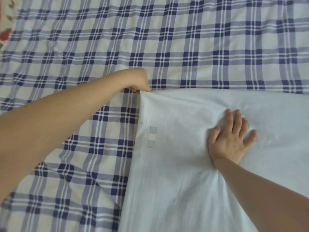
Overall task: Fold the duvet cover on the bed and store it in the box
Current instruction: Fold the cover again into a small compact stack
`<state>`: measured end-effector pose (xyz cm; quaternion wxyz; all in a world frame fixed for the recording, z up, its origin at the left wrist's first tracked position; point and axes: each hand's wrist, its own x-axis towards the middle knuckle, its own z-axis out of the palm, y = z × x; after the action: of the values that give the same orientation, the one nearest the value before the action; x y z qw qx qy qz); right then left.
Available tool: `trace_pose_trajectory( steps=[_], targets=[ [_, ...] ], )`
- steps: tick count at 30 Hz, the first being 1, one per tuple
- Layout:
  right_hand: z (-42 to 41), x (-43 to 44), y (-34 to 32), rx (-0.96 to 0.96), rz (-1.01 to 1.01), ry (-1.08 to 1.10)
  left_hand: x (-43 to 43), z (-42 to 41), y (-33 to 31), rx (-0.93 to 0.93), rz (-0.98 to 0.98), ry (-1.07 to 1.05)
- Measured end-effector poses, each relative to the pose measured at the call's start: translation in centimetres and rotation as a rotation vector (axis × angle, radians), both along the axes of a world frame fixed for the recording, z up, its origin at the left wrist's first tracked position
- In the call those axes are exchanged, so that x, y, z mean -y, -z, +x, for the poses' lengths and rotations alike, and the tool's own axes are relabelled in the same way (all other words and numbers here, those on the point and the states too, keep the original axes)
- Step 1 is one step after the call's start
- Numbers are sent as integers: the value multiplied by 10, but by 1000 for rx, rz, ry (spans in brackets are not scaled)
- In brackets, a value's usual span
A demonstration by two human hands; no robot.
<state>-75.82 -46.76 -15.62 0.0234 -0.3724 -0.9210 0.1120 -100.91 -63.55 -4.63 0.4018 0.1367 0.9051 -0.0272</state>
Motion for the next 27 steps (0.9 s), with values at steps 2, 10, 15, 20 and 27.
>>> trace_pose_trajectory(
  steps=[2, 10, 15, 20, 27],
  targets=[
    [2, 1, 0, 3, 8, 1, 1, 0, 7, -40, 92, -43],
    [0, 2, 2, -23, 29, 3, 11, 10, 19, 262, 770, -1151],
    [0, 1, 3, -31, 35, 2, 16, 15, 17, 269, 872, -1022],
    [2, 0, 5, -23, 40, -4, 32, 21, 25, 339, 955, -948],
    [2, -1, 5, -30, 28, -6, 54, 30, 31, 225, 1022, -846]
  ],
)
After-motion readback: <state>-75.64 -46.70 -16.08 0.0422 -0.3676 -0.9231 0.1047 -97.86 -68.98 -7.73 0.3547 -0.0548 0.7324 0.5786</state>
